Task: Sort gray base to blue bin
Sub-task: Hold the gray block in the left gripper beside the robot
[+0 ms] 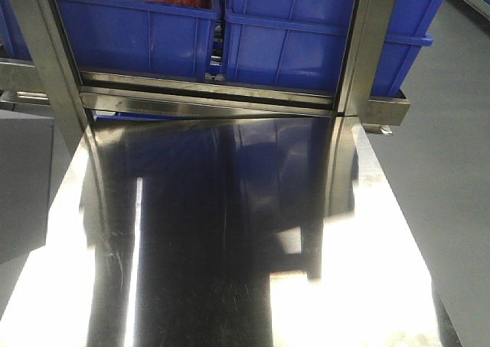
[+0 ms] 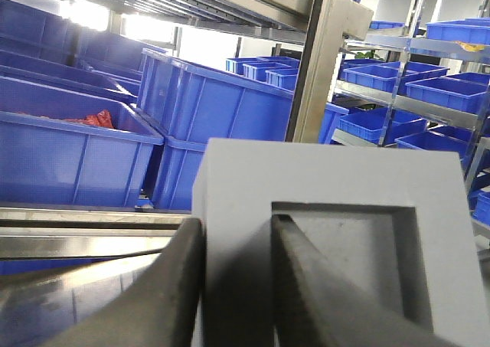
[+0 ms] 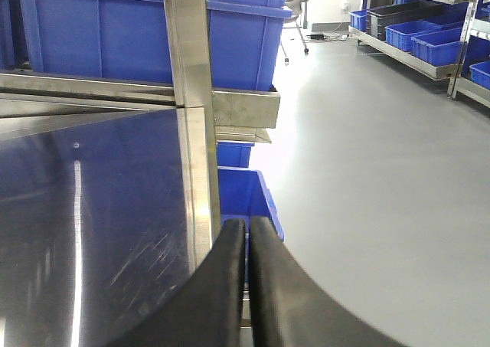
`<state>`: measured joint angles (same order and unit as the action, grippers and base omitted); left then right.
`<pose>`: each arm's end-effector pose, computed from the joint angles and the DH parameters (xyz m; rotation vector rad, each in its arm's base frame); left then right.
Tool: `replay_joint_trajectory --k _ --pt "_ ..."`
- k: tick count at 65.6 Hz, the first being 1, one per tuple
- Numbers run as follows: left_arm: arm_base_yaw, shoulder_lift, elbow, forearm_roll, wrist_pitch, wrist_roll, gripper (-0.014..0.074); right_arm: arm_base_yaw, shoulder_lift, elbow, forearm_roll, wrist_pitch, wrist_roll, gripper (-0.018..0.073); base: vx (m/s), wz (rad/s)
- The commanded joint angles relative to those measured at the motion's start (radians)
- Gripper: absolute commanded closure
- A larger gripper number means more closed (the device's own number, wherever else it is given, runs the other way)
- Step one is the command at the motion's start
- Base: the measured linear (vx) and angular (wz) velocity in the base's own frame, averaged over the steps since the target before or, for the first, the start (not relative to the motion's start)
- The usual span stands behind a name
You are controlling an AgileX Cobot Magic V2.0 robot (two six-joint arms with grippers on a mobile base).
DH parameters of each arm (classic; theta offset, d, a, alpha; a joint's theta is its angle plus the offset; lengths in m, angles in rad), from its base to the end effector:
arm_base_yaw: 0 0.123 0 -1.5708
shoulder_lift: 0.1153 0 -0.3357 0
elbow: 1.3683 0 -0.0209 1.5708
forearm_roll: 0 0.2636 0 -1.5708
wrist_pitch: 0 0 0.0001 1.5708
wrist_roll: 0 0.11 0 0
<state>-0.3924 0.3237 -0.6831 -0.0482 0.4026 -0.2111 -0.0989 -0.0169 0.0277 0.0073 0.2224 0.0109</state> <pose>0.0313 -0.0152 0.4032 0.1213 1.5453 -0.5296 0.0358 -0.0034 0.1808 0.0991 1.7143 -0.0586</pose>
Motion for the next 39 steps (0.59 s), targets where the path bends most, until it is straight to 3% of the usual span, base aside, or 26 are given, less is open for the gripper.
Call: replay_joint_trajectory --k 1,39 --pt "-0.005 0.009 -0.027 -0.006 -0.104 -0.006 0.0603 -0.002 0.015 0.002 -0.007 -0.072 -0.011 0.0564 0.0 0.0" --pt "-0.005 0.009 -0.027 -0.006 -0.104 -0.006 0.0603 -0.002 0.015 0.002 -0.007 -0.072 -0.011 0.0564 0.0 0.0"
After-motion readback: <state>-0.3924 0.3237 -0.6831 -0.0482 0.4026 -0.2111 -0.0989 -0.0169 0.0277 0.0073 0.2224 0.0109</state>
